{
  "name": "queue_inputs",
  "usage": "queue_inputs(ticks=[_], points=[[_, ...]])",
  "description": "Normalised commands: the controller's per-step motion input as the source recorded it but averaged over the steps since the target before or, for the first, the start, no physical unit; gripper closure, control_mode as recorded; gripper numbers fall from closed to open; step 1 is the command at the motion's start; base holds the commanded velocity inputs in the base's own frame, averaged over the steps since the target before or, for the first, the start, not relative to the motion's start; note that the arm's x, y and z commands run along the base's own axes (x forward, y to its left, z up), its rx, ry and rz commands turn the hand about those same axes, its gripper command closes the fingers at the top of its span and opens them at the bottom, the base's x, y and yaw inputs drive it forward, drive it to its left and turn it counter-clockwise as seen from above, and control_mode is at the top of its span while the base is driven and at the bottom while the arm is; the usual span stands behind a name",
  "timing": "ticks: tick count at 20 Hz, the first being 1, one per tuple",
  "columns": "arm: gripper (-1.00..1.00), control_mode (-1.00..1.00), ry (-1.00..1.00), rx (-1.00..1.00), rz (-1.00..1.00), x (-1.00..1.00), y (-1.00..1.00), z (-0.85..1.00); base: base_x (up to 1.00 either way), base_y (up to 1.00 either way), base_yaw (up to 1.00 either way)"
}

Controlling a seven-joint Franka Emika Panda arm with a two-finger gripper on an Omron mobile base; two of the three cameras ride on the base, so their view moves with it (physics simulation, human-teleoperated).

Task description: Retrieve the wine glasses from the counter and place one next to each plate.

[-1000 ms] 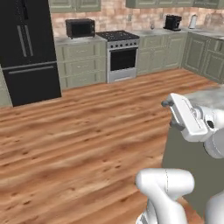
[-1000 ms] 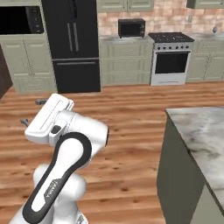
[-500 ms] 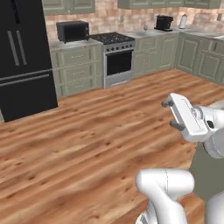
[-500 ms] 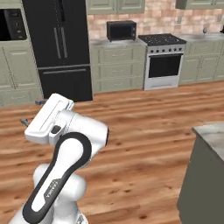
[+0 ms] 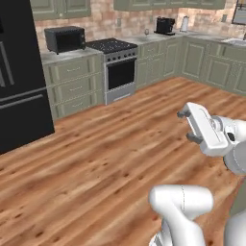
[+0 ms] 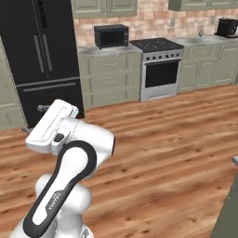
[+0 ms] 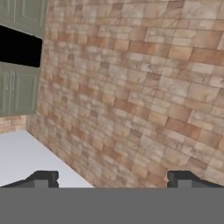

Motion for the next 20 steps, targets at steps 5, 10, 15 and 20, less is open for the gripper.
queue_inputs(ticks=[5, 10, 15, 20], points=[[-1.0, 1.0, 0.0, 0.0, 0.0, 0.0, 0.0, 0.0, 1.0, 0.17, -0.2], [-1.0, 1.0, 0.0, 0.0, 0.0, 0.0, 0.0, 0.0, 1.0, 0.18, -0.19], [-1.0, 1.0, 0.0, 0.0, 0.0, 0.0, 0.0, 0.0, 1.0, 0.17, -0.18], [-1.0, 1.0, 0.0, 0.0, 0.0, 0.0, 0.0, 0.0, 1.0, 0.08, -0.16]])
